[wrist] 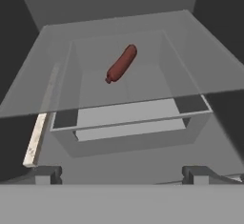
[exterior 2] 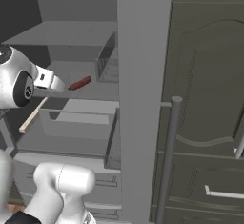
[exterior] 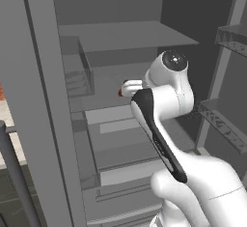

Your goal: Move the hot dog bun to the plate on the dining table and place the condiment next to that plate. Then navigate to the fridge and take the sausage and place it on the plate as well.

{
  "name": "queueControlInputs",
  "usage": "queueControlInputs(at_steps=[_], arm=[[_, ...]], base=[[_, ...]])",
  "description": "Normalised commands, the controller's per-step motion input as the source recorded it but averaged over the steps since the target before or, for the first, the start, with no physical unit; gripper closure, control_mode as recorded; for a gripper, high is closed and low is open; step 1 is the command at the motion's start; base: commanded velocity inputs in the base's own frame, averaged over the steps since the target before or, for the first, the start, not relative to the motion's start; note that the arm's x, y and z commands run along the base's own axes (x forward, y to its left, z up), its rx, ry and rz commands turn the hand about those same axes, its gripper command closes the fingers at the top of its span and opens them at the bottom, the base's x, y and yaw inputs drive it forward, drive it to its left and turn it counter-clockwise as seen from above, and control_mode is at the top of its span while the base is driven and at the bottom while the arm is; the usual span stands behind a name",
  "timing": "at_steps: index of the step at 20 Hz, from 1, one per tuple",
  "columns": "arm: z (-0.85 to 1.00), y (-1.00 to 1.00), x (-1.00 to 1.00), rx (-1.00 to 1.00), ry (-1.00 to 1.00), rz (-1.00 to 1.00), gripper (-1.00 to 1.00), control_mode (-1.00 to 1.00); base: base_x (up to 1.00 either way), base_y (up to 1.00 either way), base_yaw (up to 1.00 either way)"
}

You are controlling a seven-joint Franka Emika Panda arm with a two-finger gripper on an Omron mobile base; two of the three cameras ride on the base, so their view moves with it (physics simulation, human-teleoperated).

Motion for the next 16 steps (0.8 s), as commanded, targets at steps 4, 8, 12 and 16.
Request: queueControlInputs(at_steps=[4, 8, 12, 16], arm=[[-0.04, 0.0, 0.76, -0.01, 0.0, -0.06, -1.0, -1.0], [-0.18, 0.0, 0.68, -0.03, 0.0, -0.06, -1.0, -1.0], [-0.34, 0.0, 0.69, -0.05, 0.0, -0.05, -1.0, -1.0], [-0.45, 0.0, 0.63, -0.04, 0.0, -0.05, -1.0, -1.0]], base=[[0.0, 0.0, 0.0], [0.0, 0.0, 0.0], [0.0, 0.0, 0.0], [0.0, 0.0, 0.0]])
